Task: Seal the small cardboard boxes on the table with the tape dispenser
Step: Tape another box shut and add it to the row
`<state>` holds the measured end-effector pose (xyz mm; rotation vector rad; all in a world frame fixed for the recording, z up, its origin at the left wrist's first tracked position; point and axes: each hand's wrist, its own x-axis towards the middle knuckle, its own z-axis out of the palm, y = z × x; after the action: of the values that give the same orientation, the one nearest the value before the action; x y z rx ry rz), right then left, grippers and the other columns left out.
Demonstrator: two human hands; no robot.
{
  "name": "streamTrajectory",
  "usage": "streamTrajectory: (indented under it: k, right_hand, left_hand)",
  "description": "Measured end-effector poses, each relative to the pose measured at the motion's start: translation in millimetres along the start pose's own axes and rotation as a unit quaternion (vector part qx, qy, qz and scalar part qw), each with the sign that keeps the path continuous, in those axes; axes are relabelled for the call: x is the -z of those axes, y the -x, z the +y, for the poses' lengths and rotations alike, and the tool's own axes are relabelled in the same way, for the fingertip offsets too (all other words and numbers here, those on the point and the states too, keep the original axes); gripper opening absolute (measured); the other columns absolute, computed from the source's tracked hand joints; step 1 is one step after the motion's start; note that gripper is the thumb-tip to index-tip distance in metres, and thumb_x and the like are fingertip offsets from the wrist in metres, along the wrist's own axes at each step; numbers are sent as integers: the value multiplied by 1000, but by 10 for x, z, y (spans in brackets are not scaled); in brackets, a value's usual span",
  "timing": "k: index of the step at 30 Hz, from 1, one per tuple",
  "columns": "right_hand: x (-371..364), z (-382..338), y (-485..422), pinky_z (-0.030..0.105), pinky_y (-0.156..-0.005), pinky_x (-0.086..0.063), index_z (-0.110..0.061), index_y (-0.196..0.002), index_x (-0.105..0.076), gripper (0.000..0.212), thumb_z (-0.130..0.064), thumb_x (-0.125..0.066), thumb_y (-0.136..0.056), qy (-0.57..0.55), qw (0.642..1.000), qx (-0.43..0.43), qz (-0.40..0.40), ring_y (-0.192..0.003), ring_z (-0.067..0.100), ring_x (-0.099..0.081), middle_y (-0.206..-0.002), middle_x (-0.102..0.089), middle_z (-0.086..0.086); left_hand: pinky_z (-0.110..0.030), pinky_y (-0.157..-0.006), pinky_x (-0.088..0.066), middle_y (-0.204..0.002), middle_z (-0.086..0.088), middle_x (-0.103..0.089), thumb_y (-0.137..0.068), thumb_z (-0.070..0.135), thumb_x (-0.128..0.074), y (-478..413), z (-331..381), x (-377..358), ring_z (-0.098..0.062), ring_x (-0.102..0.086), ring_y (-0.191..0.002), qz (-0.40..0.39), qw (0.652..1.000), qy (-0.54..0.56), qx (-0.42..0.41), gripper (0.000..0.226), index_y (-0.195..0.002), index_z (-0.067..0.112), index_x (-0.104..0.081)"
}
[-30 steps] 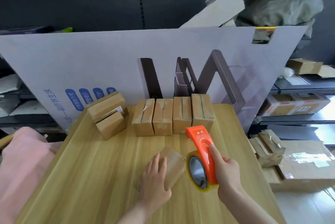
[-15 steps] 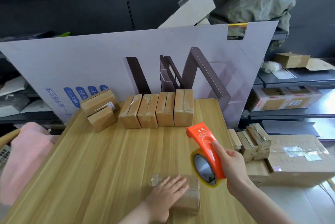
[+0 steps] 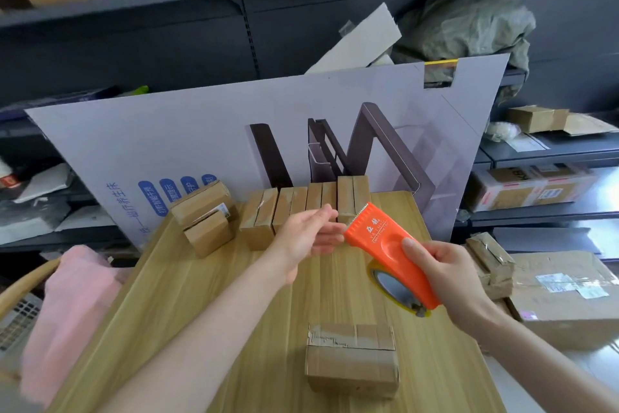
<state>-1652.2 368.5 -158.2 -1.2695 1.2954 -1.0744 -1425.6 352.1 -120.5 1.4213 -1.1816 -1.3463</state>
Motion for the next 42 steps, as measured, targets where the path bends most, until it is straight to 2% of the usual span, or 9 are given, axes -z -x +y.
streamTrajectory:
  k: [9,18,23,26,29,33,37,40,42]
  right_hand:
    - [-57,-130,99,36,-32,-48,-5,-73,-70,30,-32,-67,-87,60,997,42,-9,-38,31,-59,-53,-64,16]
    - [-70,-185,144,37,-31,-49,-15,-71,-73,23,-33,-69,-86,109,992,64,-2,-40,27,-61,-56,-64,14]
    - [-127,-245,157,45,-31,-49,-16,-71,-72,29,-42,-68,-82,178,982,68,-1,-40,26,-61,-55,-65,7]
    - [-214,-299,131,47,-35,-51,-11,-70,-70,38,-46,-66,-83,238,969,70,4,-40,25,-60,-56,-64,9]
    - [-312,-352,96,38,-40,-54,-16,-64,-67,39,-49,-64,-84,302,951,70,20,-40,18,-59,-55,-63,2]
    - [-388,-374,64,29,-34,-49,-22,-60,-62,36,-49,-63,-85,311,949,57,11,-37,14,-58,-56,-63,-1]
    - [-354,-347,71,31,-41,-53,-23,-65,-66,33,-49,-63,-85,335,940,64,4,-42,13,-60,-57,-64,-2]
    - [-312,-307,95,37,-43,-56,-20,-70,-68,32,-48,-64,-85,332,942,53,-12,-42,17,-62,-60,-66,0]
    - [-272,-262,104,40,-40,-55,-19,-70,-68,31,-46,-66,-84,325,944,47,-16,-41,19,-62,-59,-66,1]
  left_hand:
    - [-22,-64,-53,-81,1,-74,-84,20,-71,36,42,29,-8,-66,-73,-14,1000,2,21,4,-86,18,-74]
    - [-15,-49,-48,-66,4,-71,-79,26,-75,15,50,0,-2,-63,-56,27,999,0,27,14,-82,14,-70]
    - [-13,-45,-45,-62,5,-70,-83,15,-73,-57,35,-9,0,-62,-51,72,997,-35,14,9,-76,13,-68]
    - [-14,-47,-47,-69,0,-70,-86,12,-69,-132,31,10,-2,-64,-55,99,993,-55,20,11,-76,12,-67]
    - [-17,-51,-45,-71,2,-68,-88,14,-67,-219,3,38,-5,-62,-62,121,988,-90,31,14,-75,15,-65]
    - [-13,-51,-37,-73,4,-67,-90,12,-64,-305,-50,77,-3,-60,-68,139,982,-124,36,17,-73,16,-65]
    - [-17,-55,-43,-71,3,-68,-85,-6,-60,-333,-131,137,-7,-62,-69,139,981,-129,42,27,-69,15,-67]
    - [-27,-65,-54,-73,-2,-70,-84,-11,-58,-351,-250,96,-16,-65,-71,130,983,-122,49,30,-67,12,-68]
    - [-26,-60,-51,-72,-3,-69,-83,-11,-58,-352,-318,72,-15,-63,-65,132,982,-123,49,30,-66,12,-68]
